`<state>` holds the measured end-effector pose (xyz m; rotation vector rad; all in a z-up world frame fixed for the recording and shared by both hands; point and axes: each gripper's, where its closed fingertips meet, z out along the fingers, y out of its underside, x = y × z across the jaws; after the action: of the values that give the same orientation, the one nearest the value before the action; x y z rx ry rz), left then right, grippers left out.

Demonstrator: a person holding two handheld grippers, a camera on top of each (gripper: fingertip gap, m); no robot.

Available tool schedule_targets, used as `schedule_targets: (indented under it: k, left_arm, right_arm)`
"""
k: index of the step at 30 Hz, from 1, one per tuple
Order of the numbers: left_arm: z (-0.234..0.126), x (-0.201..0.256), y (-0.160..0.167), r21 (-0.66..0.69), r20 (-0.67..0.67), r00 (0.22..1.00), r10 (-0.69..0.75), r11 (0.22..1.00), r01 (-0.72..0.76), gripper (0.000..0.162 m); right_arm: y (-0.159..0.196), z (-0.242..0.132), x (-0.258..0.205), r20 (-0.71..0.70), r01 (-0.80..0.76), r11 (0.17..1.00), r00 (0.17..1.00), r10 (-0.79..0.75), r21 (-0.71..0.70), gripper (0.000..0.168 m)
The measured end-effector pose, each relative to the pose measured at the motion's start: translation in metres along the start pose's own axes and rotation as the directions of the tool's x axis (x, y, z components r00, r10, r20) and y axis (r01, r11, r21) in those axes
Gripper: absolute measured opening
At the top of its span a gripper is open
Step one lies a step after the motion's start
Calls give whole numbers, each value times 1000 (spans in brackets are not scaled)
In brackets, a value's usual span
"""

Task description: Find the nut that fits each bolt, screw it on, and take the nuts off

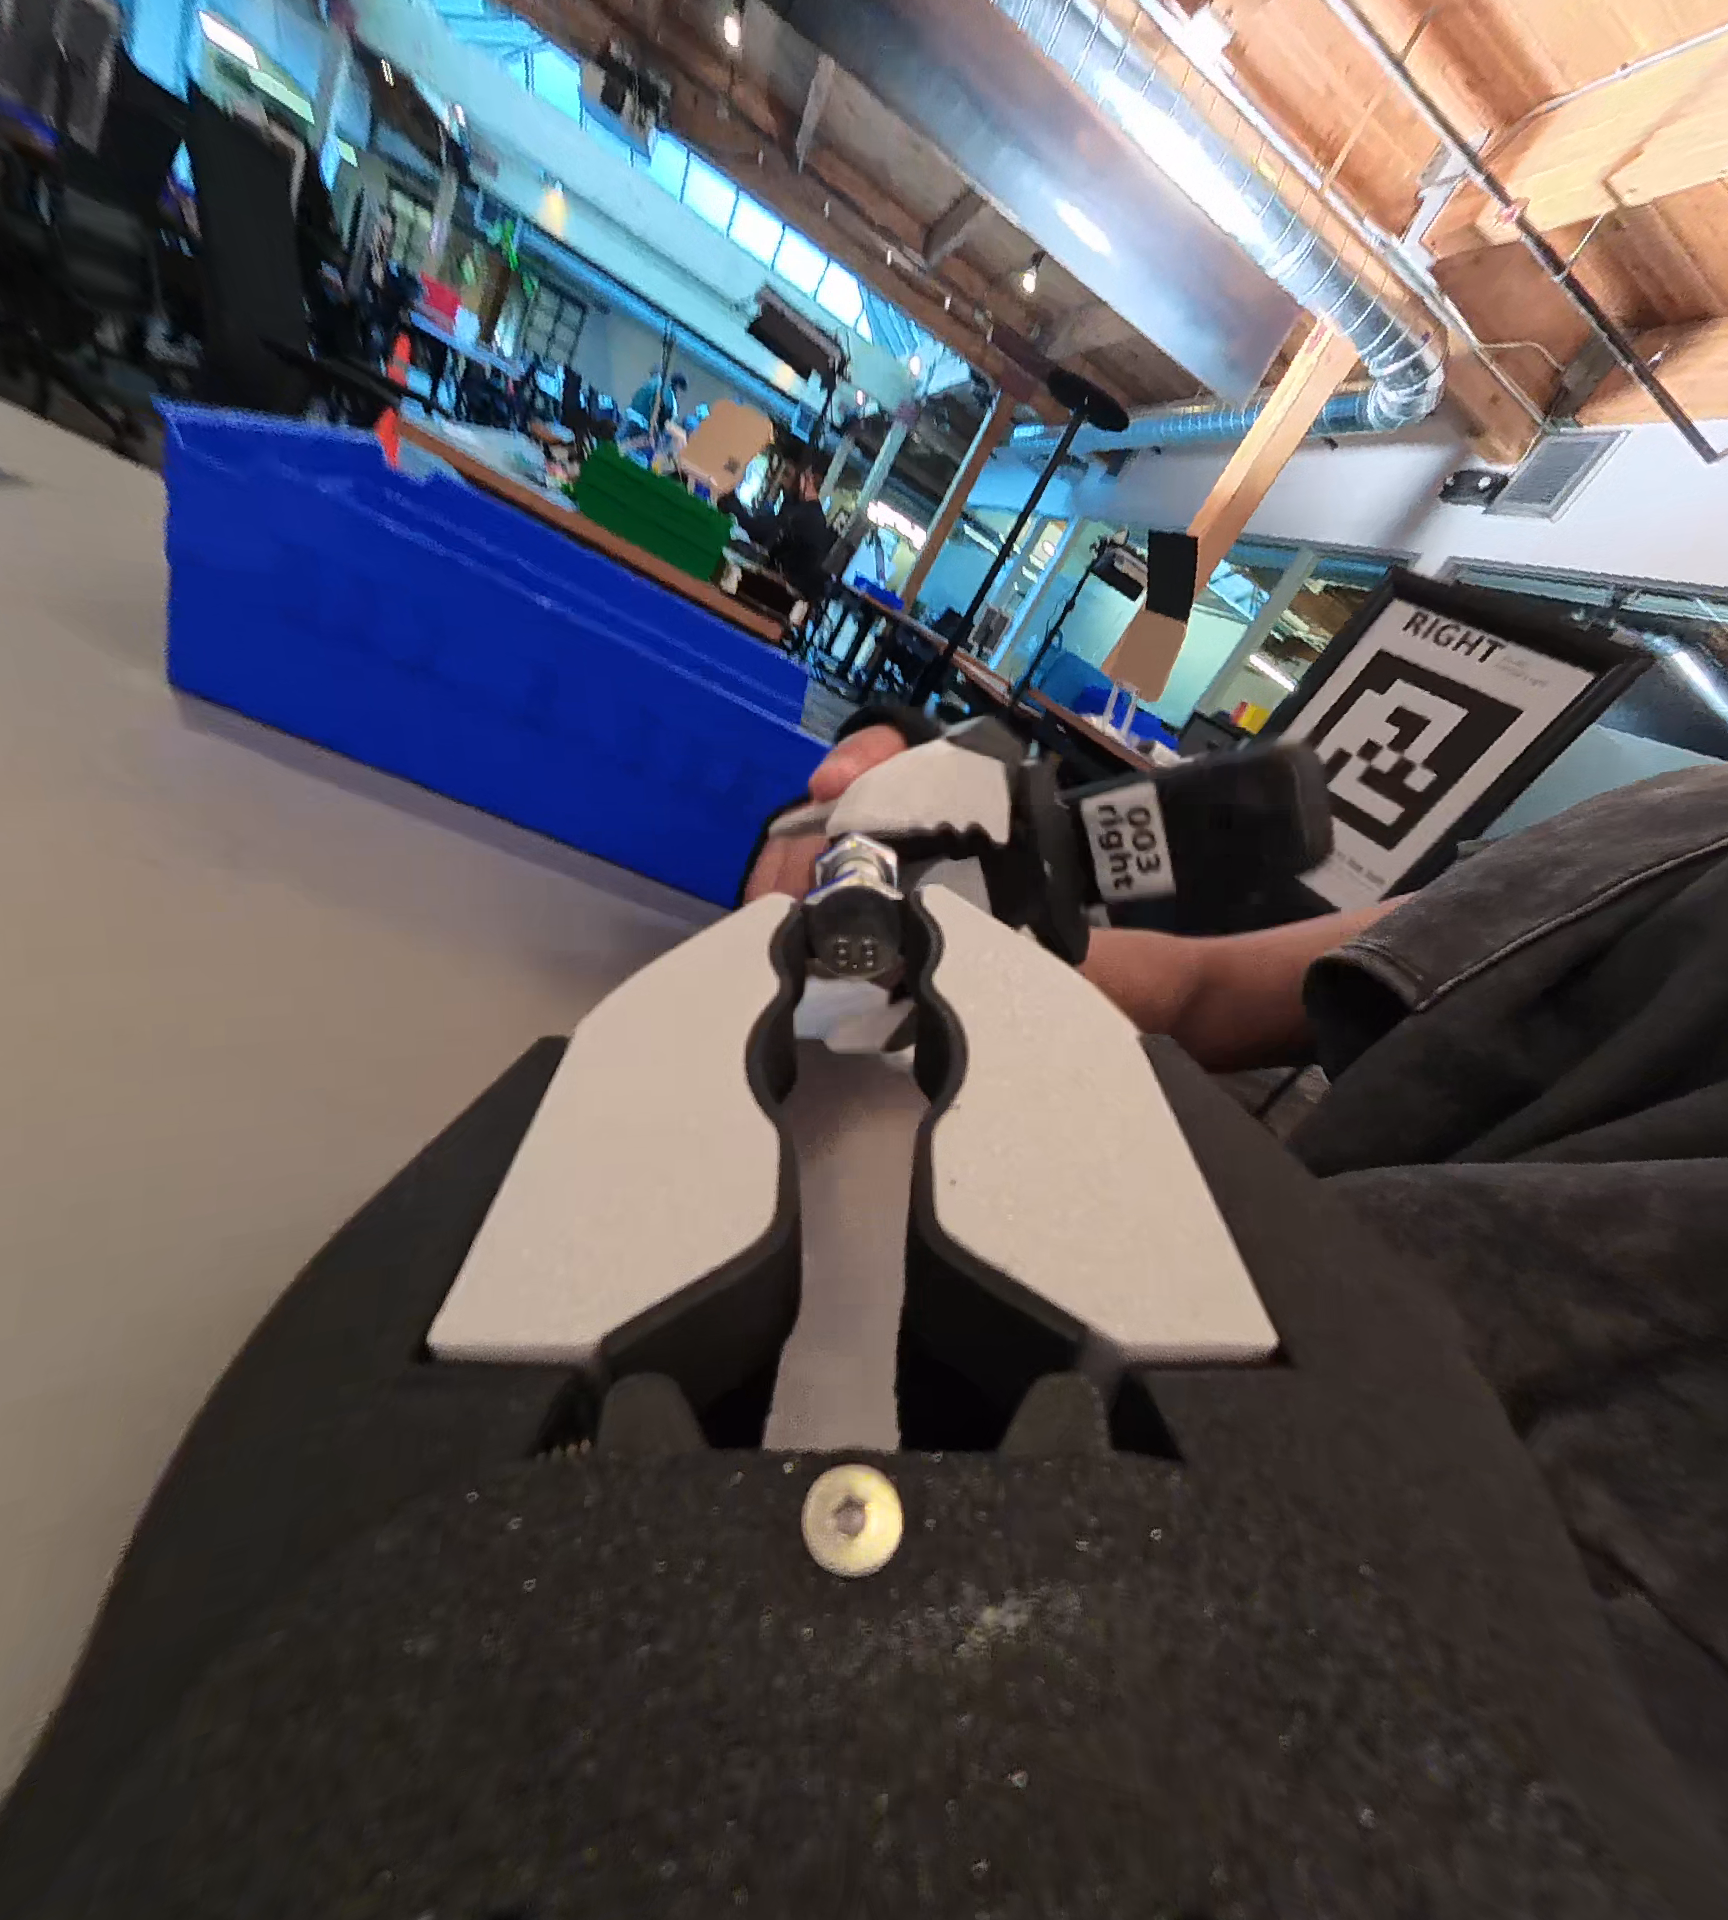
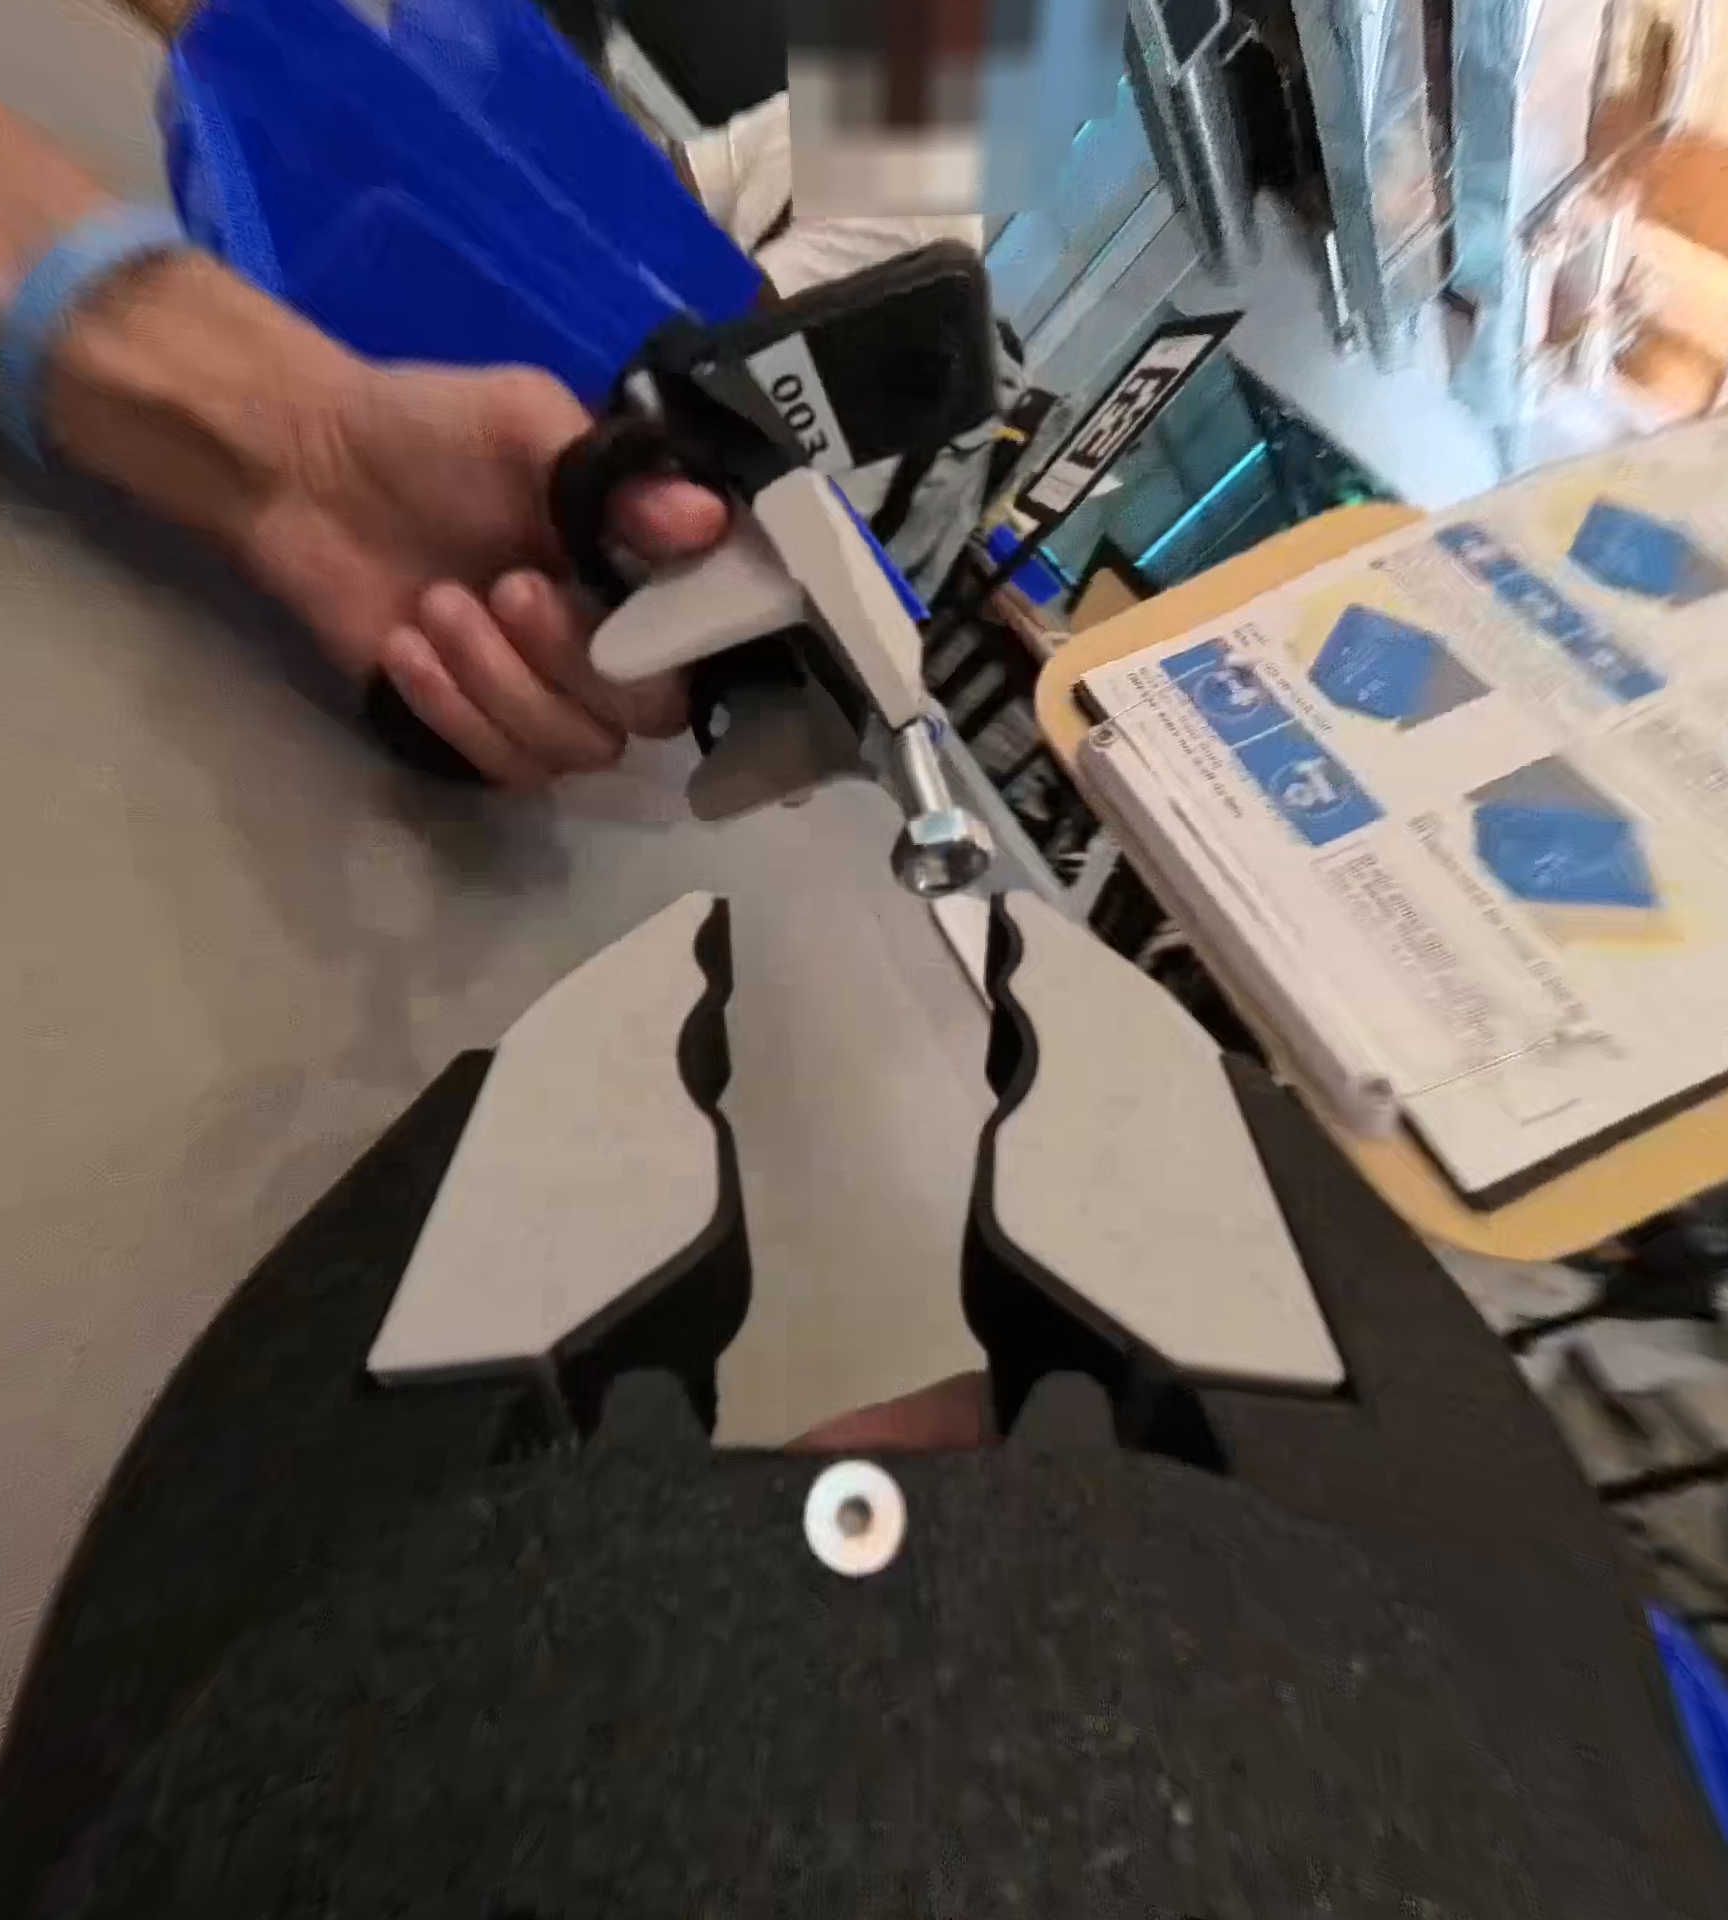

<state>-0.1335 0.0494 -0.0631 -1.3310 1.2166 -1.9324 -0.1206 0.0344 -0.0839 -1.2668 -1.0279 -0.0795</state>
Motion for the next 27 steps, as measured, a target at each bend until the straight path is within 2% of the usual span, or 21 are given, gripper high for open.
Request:
schedule_targets:
  k: [2, 3, 4, 5, 6, 7, 8, 10, 12, 15, 18, 20, 21, 22, 24, 27]
  left_arm:
    - [-5, -1, -8, 41, 21, 999, 30, 999, -31, 17]
    - [-8, -2, -10, 52, 28, 999, 41, 998, -43, 17]
    - [-9, -3, -11, 55, 40, 997, 58, 997, -60, 17]
    - [-10, -4, -11, 56, 58, 995, 81, 995, -85, 17]
    - [-10, -4, -11, 52, 68, 993, 101, 993, -105, 17]
    - [-9, -4, -10, 43, 74, 991, 115, 992, -119, 17]
    - [-8, -5, -9, 37, 85, 988, 129, 990, -133, 17]
    - [-5, -4, -6, 20, 87, 984, 153, 988, -156, 17]
    - [-2, -5, -4, 0, 103, 978, 181, 983, -182, 17]
    - [0, -7, 2, -39, 112, 971, 209, 978, -206, 17]
    - [2, -7, 3, -45, 105, 973, 208, 978, -204, 17]
    - [2, -6, 3, -44, 95, 978, 186, 982, -183, 17]
    - [2, -5, 3, -42, 82, 983, 163, 986, -160, 17]
    - [2, -4, 4, -44, 68, 988, 142, 989, -139, 17]
    - [2, -1, 5, -48, 38, 993, 109, 993, -107, 17]
    - [3, 5, 5, -54, -3, 997, 75, 996, -75, 17]
  right_arm:
    - [-6, -3, 5, 117, -322, 946, 942, 315, 42, 48]
    - [-10, -4, 10, 177, -481, 875, 867, 465, 56, 45]
    - [-12, -4, 16, 235, -641, 766, 752, 616, 43, 42]
    - [-11, -2, 21, 289, -790, 613, 588, 756, 2, 41]
    - [-12, 1, 21, 359, -896, 438, 389, 848, -64, 45]
    - [-9, 4, 20, 392, -954, 264, 189, 900, -146, 42]
    - [-6, 8, 17, 406, -968, 121, 22, 914, -220, 45]
    - [-13, 8, 14, 485, -954, -52, -197, 852, -297, 43]
    - [-7, 11, 9, 462, -925, -143, -304, 833, -351, 41]
    - [-6, 12, 10, 464, -892, -231, -405, 788, -387, 21]
    - [-4, 11, 9, 469, -896, -204, -387, 794, -395, 18]
    - [-5, 10, 11, 473, -919, -141, -315, 823, -367, 18]
    - [-5, 10, 10, 475, -935, -72, -241, 846, -346, 18]
    - [-5, 9, 9, 472, -951, 32, -122, 873, -306, 18]
    - [-6, 8, 7, 445, -927, 298, 173, 879, -227, 18]
    - [-7, 6, 4, 371, -735, 669, 594, 713, -109, 18]
